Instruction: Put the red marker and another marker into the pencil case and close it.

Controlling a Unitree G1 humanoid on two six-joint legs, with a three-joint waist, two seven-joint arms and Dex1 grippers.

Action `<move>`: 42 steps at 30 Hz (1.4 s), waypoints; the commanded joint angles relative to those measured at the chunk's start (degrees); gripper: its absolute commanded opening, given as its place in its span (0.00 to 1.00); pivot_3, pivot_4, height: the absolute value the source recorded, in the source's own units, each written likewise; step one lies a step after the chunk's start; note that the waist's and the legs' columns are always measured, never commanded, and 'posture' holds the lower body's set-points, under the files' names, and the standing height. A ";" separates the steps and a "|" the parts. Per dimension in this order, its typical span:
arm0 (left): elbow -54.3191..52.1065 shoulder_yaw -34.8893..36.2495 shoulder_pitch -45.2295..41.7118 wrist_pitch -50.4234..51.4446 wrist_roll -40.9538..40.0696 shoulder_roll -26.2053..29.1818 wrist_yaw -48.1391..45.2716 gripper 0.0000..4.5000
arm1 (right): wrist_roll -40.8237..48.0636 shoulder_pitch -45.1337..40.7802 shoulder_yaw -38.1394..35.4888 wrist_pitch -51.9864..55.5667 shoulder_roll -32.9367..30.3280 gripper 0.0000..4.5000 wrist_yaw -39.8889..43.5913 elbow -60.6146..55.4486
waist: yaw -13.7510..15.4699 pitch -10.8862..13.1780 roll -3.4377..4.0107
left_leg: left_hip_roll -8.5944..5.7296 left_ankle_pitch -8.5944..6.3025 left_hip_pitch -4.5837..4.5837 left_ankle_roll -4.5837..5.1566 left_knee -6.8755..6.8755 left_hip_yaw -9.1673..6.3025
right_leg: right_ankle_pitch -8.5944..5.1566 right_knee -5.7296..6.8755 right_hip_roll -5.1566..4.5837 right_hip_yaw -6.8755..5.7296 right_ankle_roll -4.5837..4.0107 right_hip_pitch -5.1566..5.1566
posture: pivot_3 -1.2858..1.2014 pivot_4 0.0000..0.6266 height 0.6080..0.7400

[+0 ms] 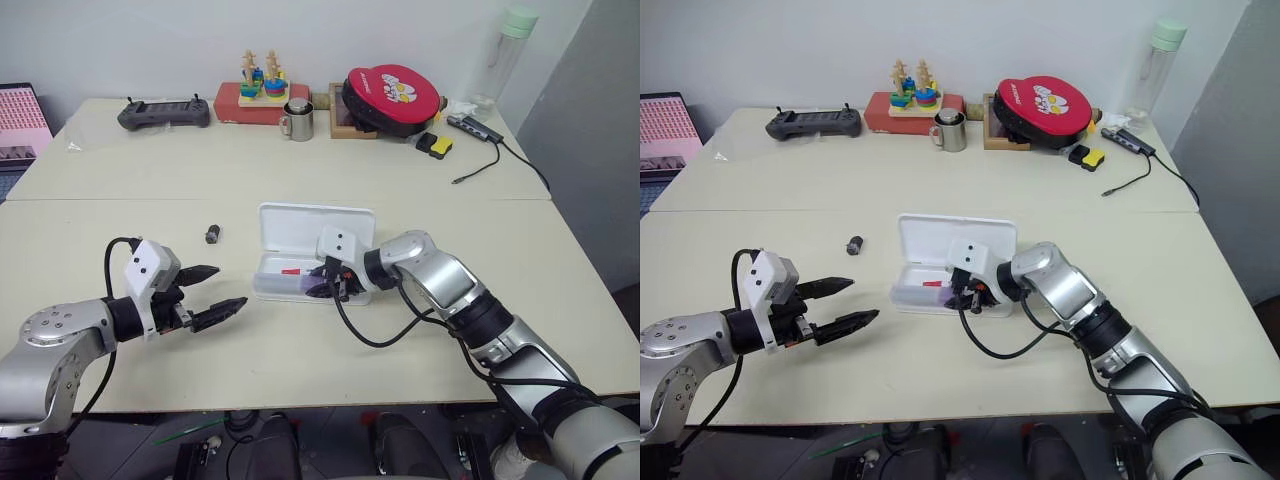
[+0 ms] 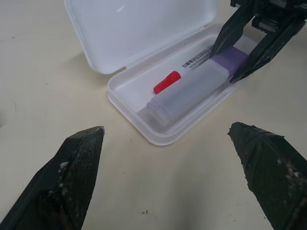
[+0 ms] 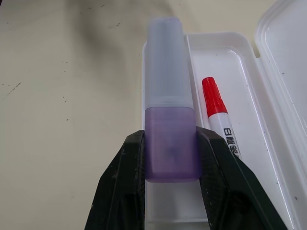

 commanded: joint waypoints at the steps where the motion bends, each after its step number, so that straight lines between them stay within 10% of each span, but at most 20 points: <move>1: -1.59 0.46 -1.13 -0.13 -0.95 0.05 0.77 1.00 | 0.39 -0.96 -2.06 -0.99 0.64 0.51 0.43 -0.66 | 0.00 0.00 0.00 | 0.00 0.00 0.00 0.00 0.00 0.00 | 0.00 0.00 0.00 -0.01 0.00 0.00 | 0.52 0.24 1.00; 10: 9.33 3.22 -10.76 1.49 1.77 -5.70 15.68 1.00 | 7.98 -2.66 -12.20 0.14 4.21 0.99 -0.47 -5.71 | 0.04 -0.01 -0.02 | 0.00 0.00 0.00 0.00 0.04 -0.04 | 0.03 0.01 0.03 -0.01 0.11 0.03 | 0.52 0.24 1.00; 31: 48.18 -5.52 -33.08 -10.17 14.10 -15.27 24.63 1.00 | 14.27 -1.05 -19.45 3.96 5.24 0.99 -10.37 -17.11 | 0.89 -0.06 -0.09 | -0.03 0.01 -0.03 0.00 0.04 -0.11 | 0.16 0.04 0.05 -0.08 -0.05 0.05 | 0.52 0.24 1.00; 42: 53.36 -5.39 -34.86 -13.44 14.91 -15.47 23.56 0.61 | 14.83 -1.20 -19.50 3.74 4.89 1.00 -11.50 -16.74 | 1.02 -0.06 -0.09 | -0.04 0.01 -0.03 -0.01 0.06 -0.10 | 0.17 0.03 0.04 -0.07 -0.04 0.08 | 0.52 0.24 1.00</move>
